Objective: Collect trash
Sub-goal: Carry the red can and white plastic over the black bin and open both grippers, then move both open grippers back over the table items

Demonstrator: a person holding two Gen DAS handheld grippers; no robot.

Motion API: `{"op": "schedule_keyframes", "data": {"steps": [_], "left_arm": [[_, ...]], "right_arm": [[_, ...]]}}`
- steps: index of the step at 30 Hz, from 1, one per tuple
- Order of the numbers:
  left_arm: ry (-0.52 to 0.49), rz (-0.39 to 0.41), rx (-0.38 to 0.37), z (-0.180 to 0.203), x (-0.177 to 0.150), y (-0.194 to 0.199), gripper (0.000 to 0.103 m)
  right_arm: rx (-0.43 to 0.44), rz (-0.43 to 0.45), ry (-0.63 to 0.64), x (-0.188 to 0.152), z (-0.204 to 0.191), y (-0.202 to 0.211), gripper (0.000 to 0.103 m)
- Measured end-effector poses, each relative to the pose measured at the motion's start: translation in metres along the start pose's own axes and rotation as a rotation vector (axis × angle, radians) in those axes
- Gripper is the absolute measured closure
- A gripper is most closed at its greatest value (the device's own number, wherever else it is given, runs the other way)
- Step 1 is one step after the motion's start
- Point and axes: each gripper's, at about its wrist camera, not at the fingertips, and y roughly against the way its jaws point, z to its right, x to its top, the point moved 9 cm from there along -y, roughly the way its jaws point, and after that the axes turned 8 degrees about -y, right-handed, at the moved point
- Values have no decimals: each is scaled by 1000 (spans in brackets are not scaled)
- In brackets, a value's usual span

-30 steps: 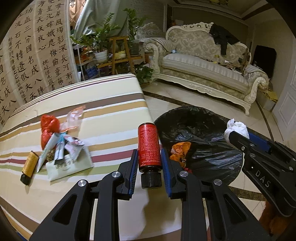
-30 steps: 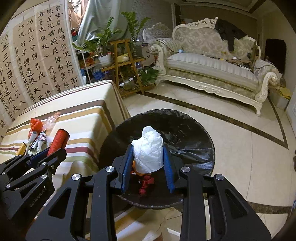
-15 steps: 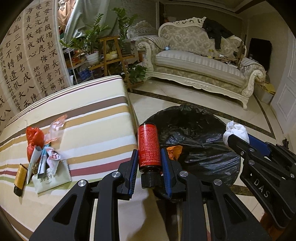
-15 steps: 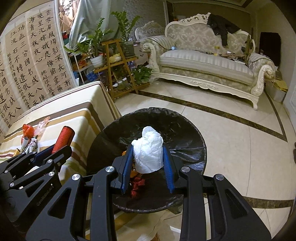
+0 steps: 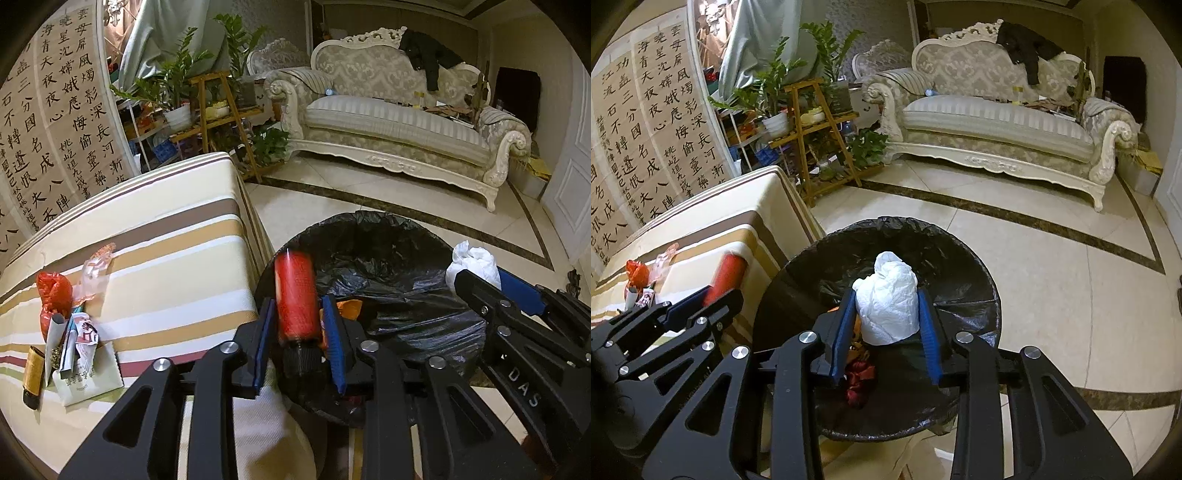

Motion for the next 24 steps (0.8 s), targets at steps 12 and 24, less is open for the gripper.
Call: {"op": "schedule_keyframes", "data": {"steps": [12,24], "left_arm": [[7,10,13,-5,0,2,46],[41,19,22,-22,-6,16,37]], "right_arm": [[-18,4,-16,-1,7,1,60],[-16,6,-11,-4,7,5,51]]}}
